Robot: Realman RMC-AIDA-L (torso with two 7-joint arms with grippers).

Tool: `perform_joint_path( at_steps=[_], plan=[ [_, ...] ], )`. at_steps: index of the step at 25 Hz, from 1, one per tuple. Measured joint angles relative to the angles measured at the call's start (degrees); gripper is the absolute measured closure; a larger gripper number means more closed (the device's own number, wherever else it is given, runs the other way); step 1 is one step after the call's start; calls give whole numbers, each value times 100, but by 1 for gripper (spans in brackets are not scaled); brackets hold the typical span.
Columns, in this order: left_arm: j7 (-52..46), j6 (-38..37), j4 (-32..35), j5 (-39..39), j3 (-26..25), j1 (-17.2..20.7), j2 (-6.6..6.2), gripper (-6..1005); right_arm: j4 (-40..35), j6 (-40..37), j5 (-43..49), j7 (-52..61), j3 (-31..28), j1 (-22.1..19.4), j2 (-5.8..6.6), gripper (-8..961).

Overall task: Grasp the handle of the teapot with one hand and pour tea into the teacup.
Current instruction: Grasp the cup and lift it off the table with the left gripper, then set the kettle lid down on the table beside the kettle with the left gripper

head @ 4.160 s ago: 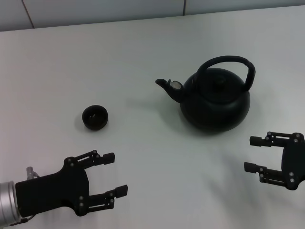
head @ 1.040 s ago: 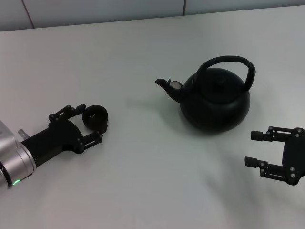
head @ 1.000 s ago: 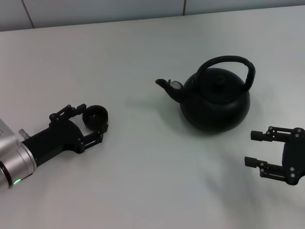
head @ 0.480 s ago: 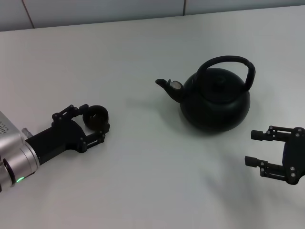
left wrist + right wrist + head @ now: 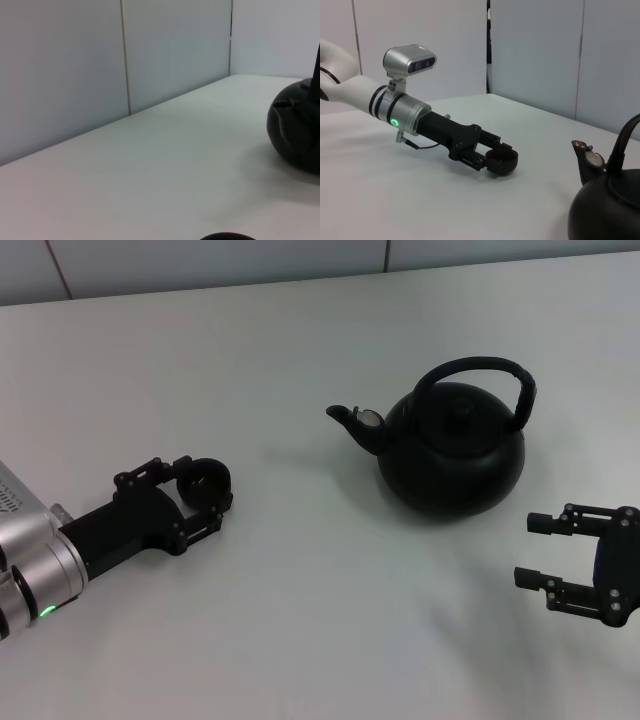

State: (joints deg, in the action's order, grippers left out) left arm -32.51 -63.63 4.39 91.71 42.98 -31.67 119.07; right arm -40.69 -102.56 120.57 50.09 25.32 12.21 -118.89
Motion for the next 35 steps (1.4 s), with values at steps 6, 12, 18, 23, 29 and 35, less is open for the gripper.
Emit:
perform_joint_path(
  at_steps=[6, 12, 18, 23, 29, 35],
  plan=[
    [-43, -272, -34, 1, 8, -54, 2, 311, 0, -1, 0, 0, -1, 4, 0, 345],
    [-1, -320, -394, 36, -4, -470, 9, 311, 0, -1, 0, 1, -1, 34, 0, 346],
    [14, -96, -819, 40, -35, -1051, 10, 310, 0, -1, -43, 0, -1, 59, -7, 346],
    [153, 31, -950, 38, -83, -1153, 9, 310, 0, -4, -57, 0, -1, 68, -9, 346],
    [236, 119, -1032, 42, -167, -1155, 9, 311, 0, -12, -61, 0, -1, 70, -9, 346],
    [349, 433, -1174, 49, -175, -1184, 9, 310, 0, -17, -61, 0, -1, 71, -9, 346]
  ],
)
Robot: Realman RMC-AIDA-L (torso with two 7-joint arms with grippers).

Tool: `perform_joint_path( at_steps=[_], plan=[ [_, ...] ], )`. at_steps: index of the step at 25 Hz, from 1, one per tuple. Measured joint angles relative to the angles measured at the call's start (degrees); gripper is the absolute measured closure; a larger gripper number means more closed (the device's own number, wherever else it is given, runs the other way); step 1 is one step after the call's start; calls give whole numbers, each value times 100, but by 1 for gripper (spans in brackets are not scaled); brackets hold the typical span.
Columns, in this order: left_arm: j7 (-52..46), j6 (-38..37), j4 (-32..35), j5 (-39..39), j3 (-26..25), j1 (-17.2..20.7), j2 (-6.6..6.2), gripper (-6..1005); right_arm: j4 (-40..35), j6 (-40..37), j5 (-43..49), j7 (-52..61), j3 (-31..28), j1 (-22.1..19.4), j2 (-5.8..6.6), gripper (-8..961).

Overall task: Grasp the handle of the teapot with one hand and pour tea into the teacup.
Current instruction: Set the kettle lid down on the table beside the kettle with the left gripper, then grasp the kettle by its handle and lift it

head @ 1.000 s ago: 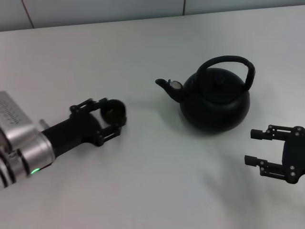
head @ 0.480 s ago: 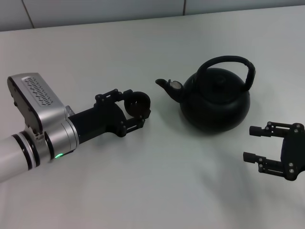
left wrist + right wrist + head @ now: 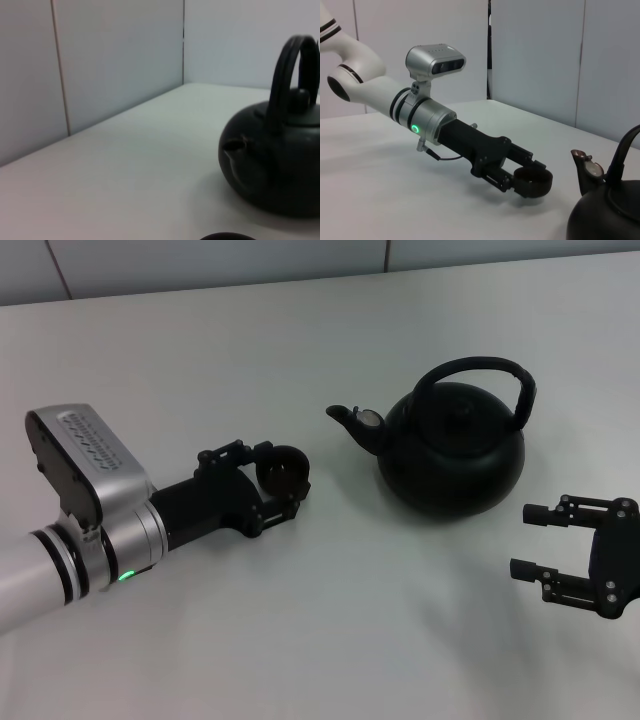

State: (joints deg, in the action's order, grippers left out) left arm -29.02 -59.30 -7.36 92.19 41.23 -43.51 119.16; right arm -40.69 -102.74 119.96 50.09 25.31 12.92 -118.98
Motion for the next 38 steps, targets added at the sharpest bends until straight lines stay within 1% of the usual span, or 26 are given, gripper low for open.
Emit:
perform_joint_path(
  at_steps=[6, 18, 24, 25, 26, 27, 30, 31, 32, 33, 35, 36, 37, 38],
  plan=[
    [202, 95, -138, 0, -69, -14, 0, 311, 0, -13, 0, 0, 0, 0, 0, 346],
    [194, 140, -215, -1, -128, -31, 1, 310, -7, -57, -54, 0, 0, 0, 0, 346],
    [195, 117, -222, -1, -148, -42, 1, 225, -9, -63, -62, 0, 0, -1, 0, 346],
    [195, 68, -222, -1, -159, -37, 1, 211, -9, -63, -62, 0, 0, 0, 0, 346],
    [196, -156, -205, -1, -197, 23, 1, 197, -9, -63, -62, 0, 0, 0, 1, 346],
    [196, -156, -205, -1, -197, 23, 1, 196, -9, -63, -62, 0, 0, 0, 1, 346],
    [155, -909, 28, 1, -220, 291, -20, 195, -9, -64, -62, 0, -1, 0, 0, 346],
    [93, -1426, 254, 0, -204, 510, -48, 194, -9, -63, -62, 0, -1, -1, 1, 346],
    [93, -1426, 254, 0, -204, 510, -48, 194, -9, -63, -62, 0, -1, -1, 1, 346],
    [-6, -1889, 541, 1, -189, 750, -66, 195, -9, -63, -62, 0, 0, 4, 2, 346],
    [-267, -2504, 1107, -2, -173, 1189, -83, 195, -9, -59, -62, 0, 0, 19, 6, 346],
    [-564, -3037, 1645, -1, -125, 1592, -90, 195, -9, -58, -70, 0, 0, 35, 6, 346],
    [-564, -3037, 1645, -1, -125, 1592, -90, 195, -9, -58, -70, 0, 0, 35, 6, 346],
    [-718, -3302, 1904, 2, -82, 1788, -98, 196, -9, -58, -80, 0, 0, 42, 7, 346]
  ],
)
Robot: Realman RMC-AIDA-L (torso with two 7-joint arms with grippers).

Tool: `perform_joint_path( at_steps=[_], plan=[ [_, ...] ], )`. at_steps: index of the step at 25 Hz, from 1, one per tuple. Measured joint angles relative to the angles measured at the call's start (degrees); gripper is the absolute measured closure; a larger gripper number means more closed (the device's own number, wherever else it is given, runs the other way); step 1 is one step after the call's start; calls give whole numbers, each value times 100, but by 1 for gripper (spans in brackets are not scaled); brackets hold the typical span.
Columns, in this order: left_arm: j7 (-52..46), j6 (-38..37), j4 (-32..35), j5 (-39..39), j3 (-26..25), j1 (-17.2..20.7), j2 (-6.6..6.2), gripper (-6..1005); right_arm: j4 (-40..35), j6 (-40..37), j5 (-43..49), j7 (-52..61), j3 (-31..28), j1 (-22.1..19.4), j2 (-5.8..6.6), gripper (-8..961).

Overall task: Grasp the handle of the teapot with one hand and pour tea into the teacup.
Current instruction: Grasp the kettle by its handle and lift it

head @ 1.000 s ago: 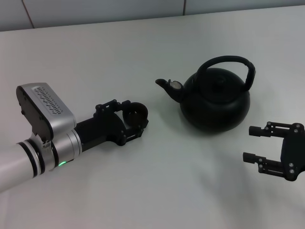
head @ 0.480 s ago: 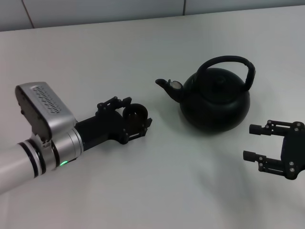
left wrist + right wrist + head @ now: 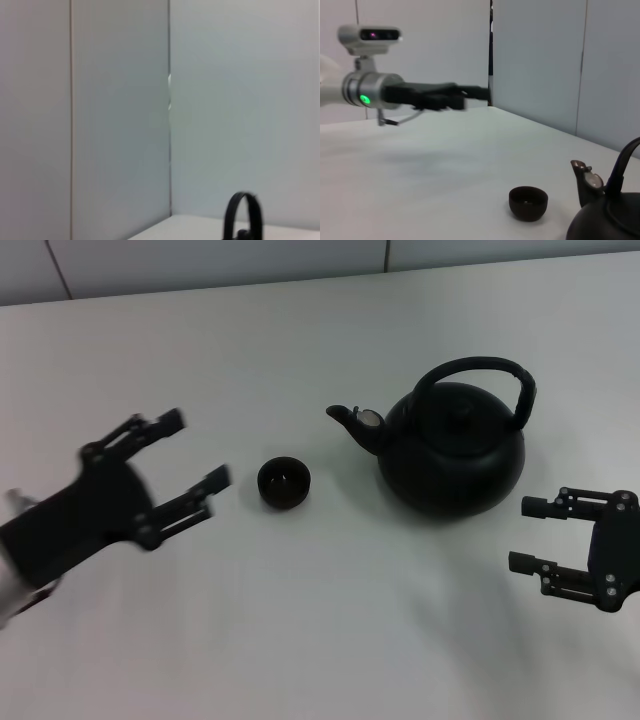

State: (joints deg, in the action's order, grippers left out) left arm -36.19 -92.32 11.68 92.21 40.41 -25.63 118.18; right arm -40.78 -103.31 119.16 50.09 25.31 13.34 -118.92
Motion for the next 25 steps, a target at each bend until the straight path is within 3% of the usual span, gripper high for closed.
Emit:
perform_joint_path(
  at_steps=[3, 7, 14, 18, 25],
  plan=[
    [-524, -718, 760, -3, 147, 644, -99, 196, 1, 2, -62, 0, 0, 9, 2, 346],
    [-696, -856, 948, -1, 205, 914, -198, 198, 19, 1, -69, 0, 0, 21, 2, 346],
    [-718, -791, 965, 228, 246, 958, -263, 199, 46, 20, -69, 0, 0, 34, -6, 346],
    [-636, -121, 1044, 763, 247, 1000, -277, 199, 52, 47, -69, 0, 0, 32, -7, 347],
    [-608, 158, 1078, 1048, 245, 1023, -296, 199, 53, 49, -69, 0, 0, 13, -7, 347]
  ],
)
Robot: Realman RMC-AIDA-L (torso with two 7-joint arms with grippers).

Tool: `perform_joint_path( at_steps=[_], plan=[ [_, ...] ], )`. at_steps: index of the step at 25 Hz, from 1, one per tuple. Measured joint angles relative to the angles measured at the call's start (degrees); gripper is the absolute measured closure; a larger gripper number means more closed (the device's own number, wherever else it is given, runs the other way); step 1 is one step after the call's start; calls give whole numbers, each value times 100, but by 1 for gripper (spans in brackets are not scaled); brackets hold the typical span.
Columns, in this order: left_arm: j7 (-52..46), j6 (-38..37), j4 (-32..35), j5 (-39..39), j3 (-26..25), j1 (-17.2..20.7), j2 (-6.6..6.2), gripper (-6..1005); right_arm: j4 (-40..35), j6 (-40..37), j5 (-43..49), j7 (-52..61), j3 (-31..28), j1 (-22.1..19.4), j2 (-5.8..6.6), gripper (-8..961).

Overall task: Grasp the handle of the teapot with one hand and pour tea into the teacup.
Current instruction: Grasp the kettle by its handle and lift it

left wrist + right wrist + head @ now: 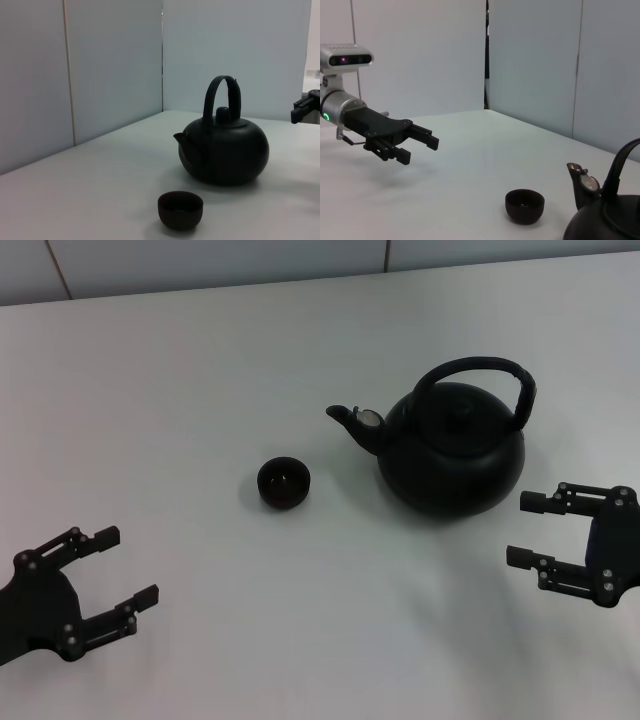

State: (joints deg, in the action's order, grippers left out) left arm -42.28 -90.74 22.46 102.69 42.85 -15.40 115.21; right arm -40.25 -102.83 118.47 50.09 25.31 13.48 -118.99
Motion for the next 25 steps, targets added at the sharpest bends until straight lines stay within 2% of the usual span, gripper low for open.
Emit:
perform_joint_path(
  at_steps=[5, 10, 12, 13, 14, 16, 22, 23, 25],
  plan=[
    [2, -11, 28, 6, -24, -1, -1, 199, 56, -16, -66, -25, 0, -39, -7, 347],
    [-3, -31, 35, 11, -32, -15, 9, 199, 689, -88, -926, -549, 0, -333, -24, 347],
    [0, -41, 36, 12, -32, -21, 14, 199, 1286, -48, -1513, -945, -32, -493, -31, 347],
    [3, -53, 37, 6, -32, -32, 11, 199, 2034, 45, -2082, -1452, -190, -617, -35, 347],
    [3, -53, 37, 6, -32, -32, 11, 199, 2034, 45, -2082, -1452, -190, -617, -35, 347],
    [4, -57, 39, 2, -32, -41, 9, 199, 2889, 164, -2530, -2096, -502, -690, -36, 347],
    [7, -58, 50, 7, -32, -70, 13, 199, 4889, 663, -2888, -4008, -1471, -627, -49, 347],
    [8, -58, 51, 8, -31, -74, 14, 199, 5511, 940, -2913, -4715, -1924, -586, -57, 347],
    [8, -57, 56, 8, -31, -77, 13, 199, 5753, 1075, -2925, -5003, -2121, -572, -61, 347]
  ],
)
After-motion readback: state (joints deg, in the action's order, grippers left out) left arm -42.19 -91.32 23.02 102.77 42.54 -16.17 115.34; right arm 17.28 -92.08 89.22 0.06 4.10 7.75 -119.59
